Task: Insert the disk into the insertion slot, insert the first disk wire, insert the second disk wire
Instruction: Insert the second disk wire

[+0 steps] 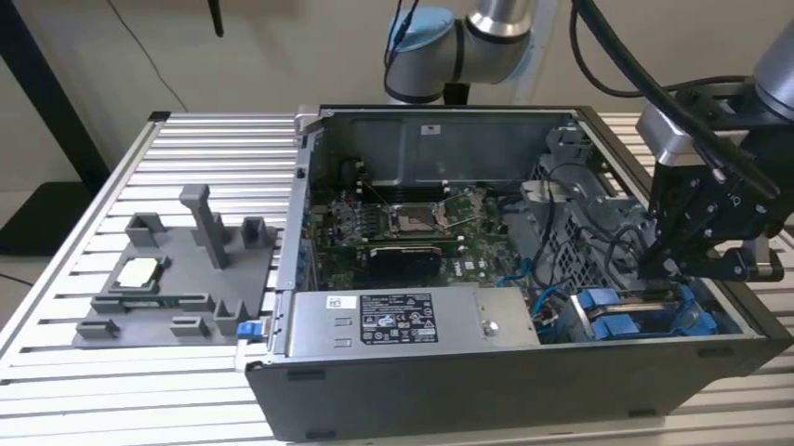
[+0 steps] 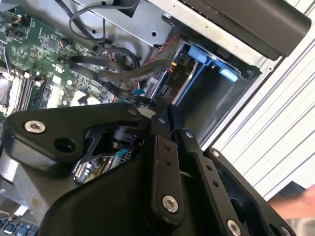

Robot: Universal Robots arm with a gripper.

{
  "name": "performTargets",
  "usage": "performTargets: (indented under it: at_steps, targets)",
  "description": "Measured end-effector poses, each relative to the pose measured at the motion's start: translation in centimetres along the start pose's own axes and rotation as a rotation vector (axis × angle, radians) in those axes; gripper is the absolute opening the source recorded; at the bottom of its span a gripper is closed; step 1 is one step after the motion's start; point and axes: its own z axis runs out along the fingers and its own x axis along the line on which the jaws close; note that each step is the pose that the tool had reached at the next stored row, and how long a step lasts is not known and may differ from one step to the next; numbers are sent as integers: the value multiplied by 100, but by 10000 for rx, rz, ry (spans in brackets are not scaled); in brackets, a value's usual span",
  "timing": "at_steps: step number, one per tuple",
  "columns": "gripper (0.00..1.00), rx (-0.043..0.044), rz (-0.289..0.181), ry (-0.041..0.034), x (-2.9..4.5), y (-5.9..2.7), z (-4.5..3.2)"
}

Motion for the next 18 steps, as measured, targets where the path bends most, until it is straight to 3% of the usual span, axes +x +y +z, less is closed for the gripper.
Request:
performTargets:
  at_steps: [4,18]
  targets:
    - [16,50,-6,-5,4,0,35]
    - [16,99,-12,-8,16,2,146]
